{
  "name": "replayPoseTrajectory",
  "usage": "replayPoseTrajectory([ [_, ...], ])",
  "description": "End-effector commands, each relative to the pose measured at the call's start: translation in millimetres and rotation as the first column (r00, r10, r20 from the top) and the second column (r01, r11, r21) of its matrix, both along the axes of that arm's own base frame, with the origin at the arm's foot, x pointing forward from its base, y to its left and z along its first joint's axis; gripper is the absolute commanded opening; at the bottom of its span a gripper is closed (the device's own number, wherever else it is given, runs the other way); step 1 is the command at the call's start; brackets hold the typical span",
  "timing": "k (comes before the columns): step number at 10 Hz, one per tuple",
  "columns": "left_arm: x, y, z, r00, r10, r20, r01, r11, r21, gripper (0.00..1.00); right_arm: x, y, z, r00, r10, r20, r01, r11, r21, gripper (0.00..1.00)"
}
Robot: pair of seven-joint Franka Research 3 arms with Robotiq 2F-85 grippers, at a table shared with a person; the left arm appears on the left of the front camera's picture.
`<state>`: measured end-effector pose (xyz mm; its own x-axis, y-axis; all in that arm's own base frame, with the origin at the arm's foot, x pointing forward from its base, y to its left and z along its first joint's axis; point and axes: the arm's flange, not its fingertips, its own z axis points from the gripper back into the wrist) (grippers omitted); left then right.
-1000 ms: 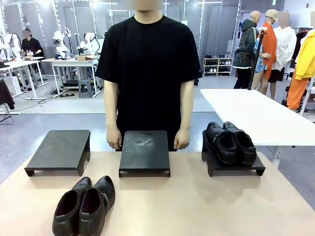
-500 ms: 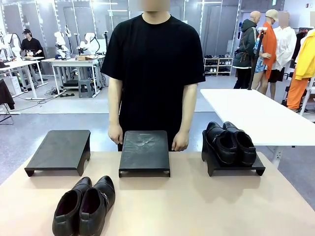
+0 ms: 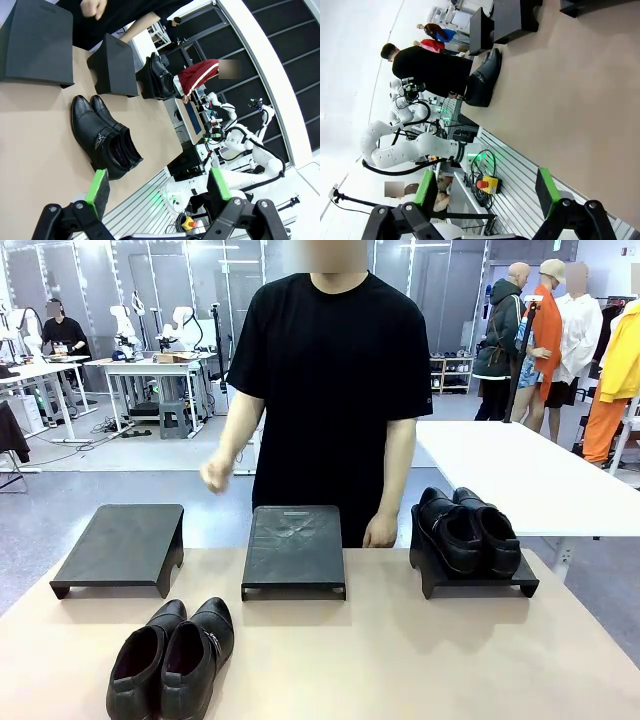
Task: Place the shoes on the stand as instructed by the person.
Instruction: Pick up another pair of Shoes and place it on the Shoes Stand indicated by the person.
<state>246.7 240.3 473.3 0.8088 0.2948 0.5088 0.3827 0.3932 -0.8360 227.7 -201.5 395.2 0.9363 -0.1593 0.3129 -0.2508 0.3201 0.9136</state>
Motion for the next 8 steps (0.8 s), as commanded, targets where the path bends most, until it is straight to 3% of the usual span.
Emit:
replayPoseTrajectory([
  [1, -0.2, 1.3, 1.6, 1.000, -0.007, 0.018, 0.008, 1.000, -0.011, 1.00, -4.3, -0.1, 4.6, 1.000, 0.015, 0.004, -0.015, 1.000, -0.008, 1.00],
  [8, -0.2, 1.3, 1.6, 1.000, -0.007, 0.018, 0.008, 1.000, -0.011, 1.00, -4.3, -0.1, 4.6, 1.000, 0.015, 0.004, -0.015, 1.000, -0.008, 1.00],
])
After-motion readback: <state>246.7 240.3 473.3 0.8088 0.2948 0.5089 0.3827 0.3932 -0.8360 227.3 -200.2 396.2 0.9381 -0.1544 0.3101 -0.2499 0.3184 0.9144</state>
